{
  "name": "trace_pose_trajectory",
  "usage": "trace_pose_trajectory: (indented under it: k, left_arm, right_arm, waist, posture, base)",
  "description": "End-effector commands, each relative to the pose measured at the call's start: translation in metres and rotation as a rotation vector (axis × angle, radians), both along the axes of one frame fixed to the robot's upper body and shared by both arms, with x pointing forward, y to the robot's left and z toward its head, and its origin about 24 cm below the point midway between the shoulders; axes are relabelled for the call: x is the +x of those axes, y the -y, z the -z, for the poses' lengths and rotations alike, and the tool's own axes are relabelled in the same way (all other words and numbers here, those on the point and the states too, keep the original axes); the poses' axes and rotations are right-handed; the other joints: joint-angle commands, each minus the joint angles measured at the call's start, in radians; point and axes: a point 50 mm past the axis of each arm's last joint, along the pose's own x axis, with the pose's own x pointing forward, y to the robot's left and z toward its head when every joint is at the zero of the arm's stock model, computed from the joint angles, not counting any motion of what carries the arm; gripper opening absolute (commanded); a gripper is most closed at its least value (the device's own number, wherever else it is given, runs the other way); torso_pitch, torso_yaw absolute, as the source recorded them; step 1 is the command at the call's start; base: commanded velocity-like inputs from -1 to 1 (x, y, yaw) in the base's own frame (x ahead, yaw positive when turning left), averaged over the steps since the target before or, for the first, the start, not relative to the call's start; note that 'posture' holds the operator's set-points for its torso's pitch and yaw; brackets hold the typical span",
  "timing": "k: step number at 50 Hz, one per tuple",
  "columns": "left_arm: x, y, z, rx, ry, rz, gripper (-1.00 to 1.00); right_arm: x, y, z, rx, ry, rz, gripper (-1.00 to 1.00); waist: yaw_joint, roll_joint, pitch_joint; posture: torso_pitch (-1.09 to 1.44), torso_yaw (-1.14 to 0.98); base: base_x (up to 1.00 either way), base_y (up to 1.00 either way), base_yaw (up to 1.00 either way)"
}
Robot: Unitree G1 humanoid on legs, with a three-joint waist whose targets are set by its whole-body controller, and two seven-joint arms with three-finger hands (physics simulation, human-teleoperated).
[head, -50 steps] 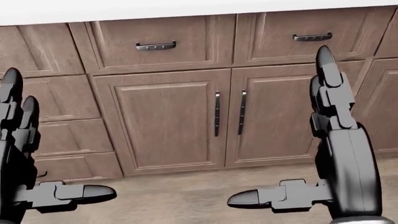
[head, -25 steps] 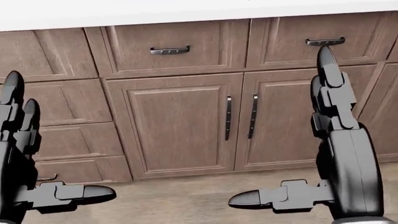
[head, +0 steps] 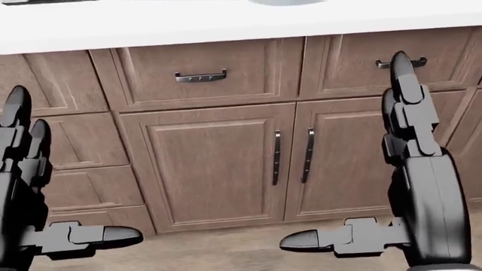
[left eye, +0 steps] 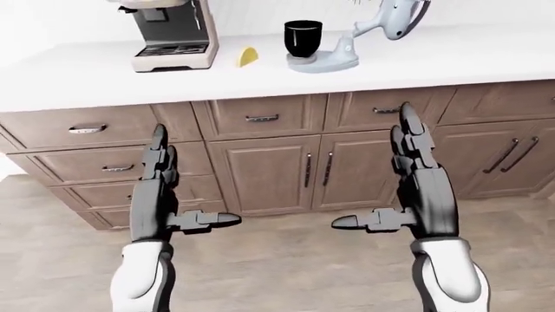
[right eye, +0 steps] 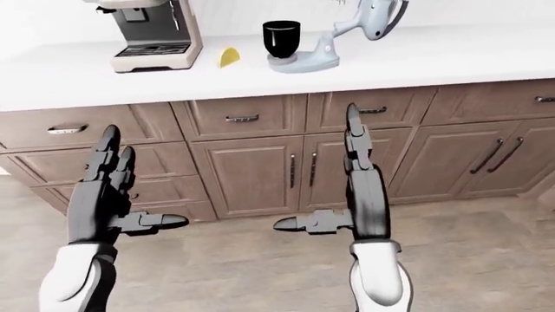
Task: Place the cheese in the stand mixer bowl.
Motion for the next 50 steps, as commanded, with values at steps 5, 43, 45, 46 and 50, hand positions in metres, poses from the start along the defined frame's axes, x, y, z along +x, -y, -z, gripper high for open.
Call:
trace_pose_trajectory:
  k: [5,43,45,46,50]
  left_arm:
    - [-0.0029,-0.001,-0.0101,0.014,0.058,-0.008,1.0]
    - [0.001,-0.0014,-0.0121,0.016,0.059,-0.008,1.0]
    - [0.0004,-0.0013,-0.0123,0.016,0.059,-0.008,1.0]
    - [0.0001,-0.0012,-0.0125,0.016,0.059,-0.007,1.0]
    - [-0.001,-0.0008,-0.0118,0.016,0.058,-0.007,1.0]
  right_arm:
    - [-0.0029,-0.0027,-0.0091,-0.001,0.057,-0.015,1.0]
    - [-0.004,-0.0018,-0.0066,0.002,0.048,-0.01,1.0]
    - [-0.0042,-0.0017,-0.0068,0.002,0.048,-0.01,1.0]
    - [-0.0042,-0.0017,-0.0068,0.002,0.048,-0.01,1.0]
    - [-0.0048,-0.0009,-0.0071,0.003,0.048,-0.007,1.0]
  waist:
    - [0.025,0.001,-0.01]
    - [0.026,-0.116,-0.016]
    - [0.011,-0.114,-0.011]
    - [0.011,-0.108,-0.016]
    - [0.005,-0.073,-0.004]
  posture:
    - [0.0,0.0]
    - [0.0,0.0]
    - [0.0,0.0]
    - [0.0,0.0]
    - [0.0,0.0]
  base:
    - [0.29,0.0,0.0]
    - [0.3,0.0,0.0]
    - [0.3,0.0,0.0]
    - [0.3,0.0,0.0]
    - [0.3,0.0,0.0]
